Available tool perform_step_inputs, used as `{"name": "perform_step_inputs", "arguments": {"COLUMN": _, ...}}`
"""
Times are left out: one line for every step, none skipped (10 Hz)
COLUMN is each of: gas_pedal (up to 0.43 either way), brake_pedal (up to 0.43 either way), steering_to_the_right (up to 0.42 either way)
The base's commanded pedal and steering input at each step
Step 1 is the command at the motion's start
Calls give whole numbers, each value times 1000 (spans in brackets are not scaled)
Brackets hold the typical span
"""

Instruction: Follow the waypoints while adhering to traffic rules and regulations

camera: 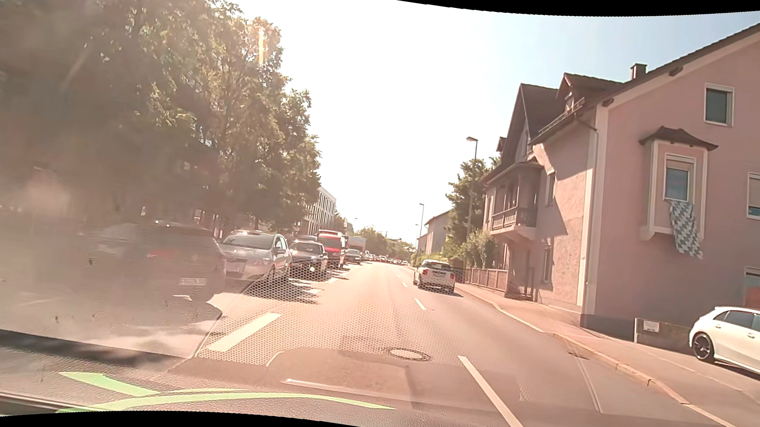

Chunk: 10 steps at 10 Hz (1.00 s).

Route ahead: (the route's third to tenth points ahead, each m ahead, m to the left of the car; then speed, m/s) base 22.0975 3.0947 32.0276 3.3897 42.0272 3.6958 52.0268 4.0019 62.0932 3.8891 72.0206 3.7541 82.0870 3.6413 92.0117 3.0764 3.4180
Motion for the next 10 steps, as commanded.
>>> {"name": "perform_step_inputs", "arguments": {"gas_pedal": 280, "brake_pedal": 0, "steering_to_the_right": 3}}
{"name": "perform_step_inputs", "arguments": {"gas_pedal": 280, "brake_pedal": 0, "steering_to_the_right": 3}}
{"name": "perform_step_inputs", "arguments": {"gas_pedal": 280, "brake_pedal": 0, "steering_to_the_right": 2}}
{"name": "perform_step_inputs", "arguments": {"gas_pedal": 280, "brake_pedal": 0, "steering_to_the_right": 2}}
{"name": "perform_step_inputs", "arguments": {"gas_pedal": 280, "brake_pedal": 0, "steering_to_the_right": 2}}
{"name": "perform_step_inputs", "arguments": {"gas_pedal": 280, "brake_pedal": 0, "steering_to_the_right": 2}}
{"name": "perform_step_inputs", "arguments": {"gas_pedal": 280, "brake_pedal": 0, "steering_to_the_right": 2}}
{"name": "perform_step_inputs", "arguments": {"gas_pedal": 280, "brake_pedal": 0, "steering_to_the_right": 2}}
{"name": "perform_step_inputs", "arguments": {"gas_pedal": 280, "brake_pedal": 0, "steering_to_the_right": 2}}
{"name": "perform_step_inputs", "arguments": {"gas_pedal": 280, "brake_pedal": 0, "steering_to_the_right": 2}}
